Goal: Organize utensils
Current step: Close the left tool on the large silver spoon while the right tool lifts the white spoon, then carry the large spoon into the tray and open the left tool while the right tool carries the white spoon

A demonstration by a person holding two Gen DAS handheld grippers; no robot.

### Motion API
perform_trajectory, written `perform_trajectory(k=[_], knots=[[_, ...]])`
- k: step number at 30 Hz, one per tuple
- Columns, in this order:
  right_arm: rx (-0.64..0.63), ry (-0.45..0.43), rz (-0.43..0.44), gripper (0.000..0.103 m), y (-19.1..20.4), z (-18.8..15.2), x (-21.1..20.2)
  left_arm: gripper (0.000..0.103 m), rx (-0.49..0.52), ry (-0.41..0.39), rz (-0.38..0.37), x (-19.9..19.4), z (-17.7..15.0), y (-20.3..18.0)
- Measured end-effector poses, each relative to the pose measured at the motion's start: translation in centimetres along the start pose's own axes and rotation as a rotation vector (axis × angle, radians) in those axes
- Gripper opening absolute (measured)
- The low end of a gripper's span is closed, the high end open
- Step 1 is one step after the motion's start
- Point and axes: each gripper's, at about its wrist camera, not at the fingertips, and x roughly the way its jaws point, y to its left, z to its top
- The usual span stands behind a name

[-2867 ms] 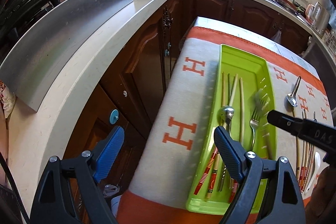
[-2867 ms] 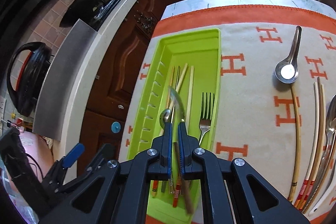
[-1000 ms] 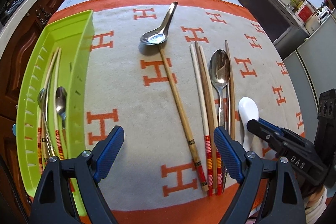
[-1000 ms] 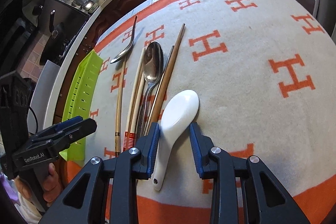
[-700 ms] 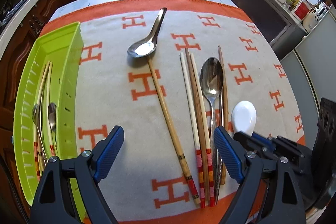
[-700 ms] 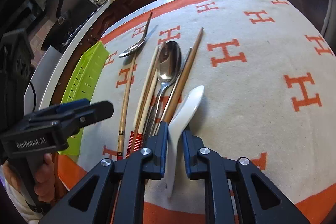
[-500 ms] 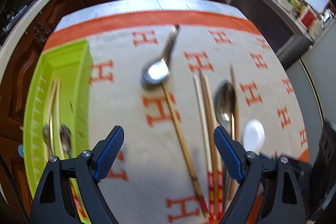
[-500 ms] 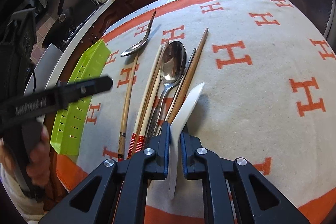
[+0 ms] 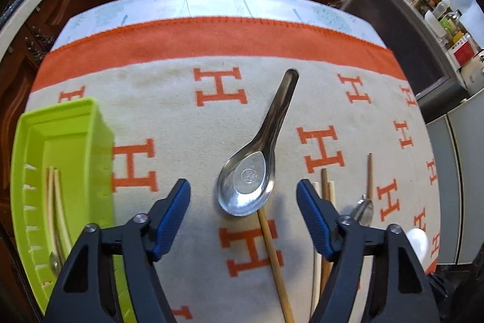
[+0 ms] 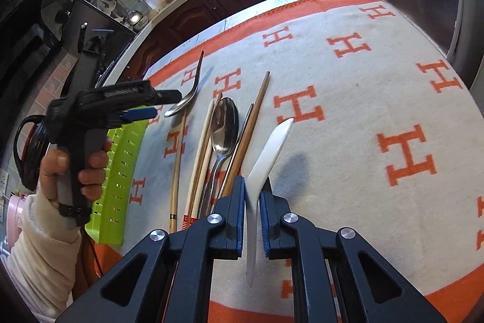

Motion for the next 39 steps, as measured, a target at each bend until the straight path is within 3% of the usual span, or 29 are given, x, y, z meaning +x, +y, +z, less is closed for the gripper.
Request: perform_trajectory(k=[5,11,16,20,23,25,31,39], knots=[[0.004,-0.003,0.004,0.009,-0.3,0.0,-0.3,0.060,-0.049,0.001,-0.027,0.9,-0.3,0.4],[0.007,0.004,0.010,0.009,-0.3,-0.3,0.0,0.059,-0.118,-0.007,-0.143,0.7,-0.9,1.1],[0.019,0.004,0.010,0.009,-0.6,-0.3,0.2,0.030,-0.204,0.003,-0.249,0.7,-1.3,3.0],[0.025,0.006,0.009,0.009,-0.8,-0.4,0.4,0.026,-0.281,0.009,-0.319,1.2,-1.4,4.1],[0.029,0.009,0.009,0.009,-0.8,-0.4,0.5,0.018,-0.294,0.007,-0.310,1.3,-1.5,4.2],[0.031,0.012,0.008,0.009,-0.9,-0.5,0.6,0.006,-0.293,0.014,-0.289,1.7,-1.5,3.9],[0.037,0.013,0.006,0.009,-0.8,-0.5,0.6,0.001,-0.310,-0.032,-0.246,0.8,-1.8,3.9],[0.014,-0.018,0.012,0.009,0.0,-0.5,-0.9,0.000,-0.315,-0.127,-0.174,-4.2,-3.1,4.0]])
